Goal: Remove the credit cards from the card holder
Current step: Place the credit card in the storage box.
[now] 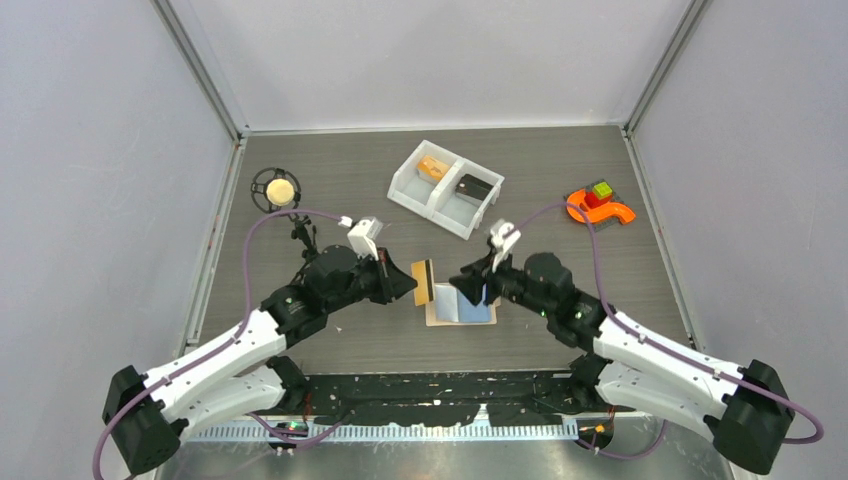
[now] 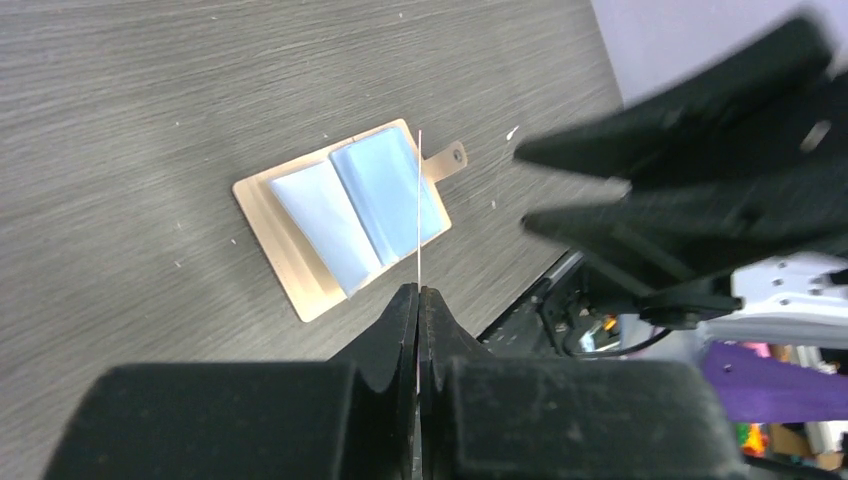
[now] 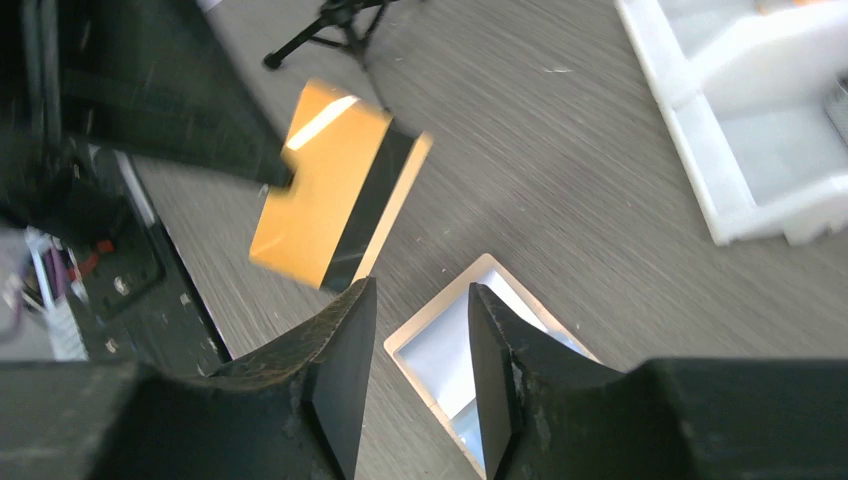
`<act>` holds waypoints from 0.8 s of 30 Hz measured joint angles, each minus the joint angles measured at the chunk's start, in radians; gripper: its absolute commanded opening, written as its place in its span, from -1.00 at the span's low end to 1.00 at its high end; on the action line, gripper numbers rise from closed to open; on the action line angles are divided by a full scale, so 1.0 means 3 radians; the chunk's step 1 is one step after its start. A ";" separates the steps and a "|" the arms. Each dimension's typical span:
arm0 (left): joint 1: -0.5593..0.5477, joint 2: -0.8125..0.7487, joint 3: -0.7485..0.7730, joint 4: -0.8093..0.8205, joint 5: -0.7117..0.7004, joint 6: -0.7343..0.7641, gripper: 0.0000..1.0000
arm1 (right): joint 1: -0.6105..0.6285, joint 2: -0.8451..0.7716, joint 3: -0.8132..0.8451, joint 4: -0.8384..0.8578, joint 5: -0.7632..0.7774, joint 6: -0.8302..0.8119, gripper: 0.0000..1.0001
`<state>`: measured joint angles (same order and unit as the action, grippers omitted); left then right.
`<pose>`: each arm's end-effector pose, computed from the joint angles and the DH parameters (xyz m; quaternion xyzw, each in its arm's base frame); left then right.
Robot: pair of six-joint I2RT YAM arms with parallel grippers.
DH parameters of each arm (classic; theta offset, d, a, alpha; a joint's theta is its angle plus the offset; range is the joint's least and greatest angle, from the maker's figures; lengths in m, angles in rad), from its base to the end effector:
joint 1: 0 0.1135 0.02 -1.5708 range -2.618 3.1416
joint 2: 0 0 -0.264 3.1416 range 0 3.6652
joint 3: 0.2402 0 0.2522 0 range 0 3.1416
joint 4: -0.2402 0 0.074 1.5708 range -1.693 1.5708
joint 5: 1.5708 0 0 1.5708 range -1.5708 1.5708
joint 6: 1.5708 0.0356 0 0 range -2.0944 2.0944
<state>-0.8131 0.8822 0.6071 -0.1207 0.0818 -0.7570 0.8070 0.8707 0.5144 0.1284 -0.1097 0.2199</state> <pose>0.1390 -0.1511 0.2663 0.0460 0.8307 -0.4155 0.3677 0.1403 0.1522 0.2615 -0.2588 0.7384 0.3425 0.5200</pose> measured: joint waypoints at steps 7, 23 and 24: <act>0.0006 -0.0308 0.0036 -0.0161 -0.0093 -0.0376 -1.00 | 0.0441 -0.0226 -0.0488 0.0553 -0.0008 -0.0923 0.02; 0.0013 -0.0791 -0.0130 -0.0451 -0.0482 -0.1916 -1.00 | 0.1268 0.0003 -0.0741 0.1633 0.0491 -0.3171 0.02; 0.0013 -0.0783 -0.0130 -0.0451 -0.0476 -0.1980 -1.00 | 0.1291 0.0023 -0.0741 0.1670 0.0529 -0.3241 0.03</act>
<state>-0.8093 0.6472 0.5682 -0.2562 -0.0608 -1.3510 1.1942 0.8776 0.2920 0.6292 0.0490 -0.7525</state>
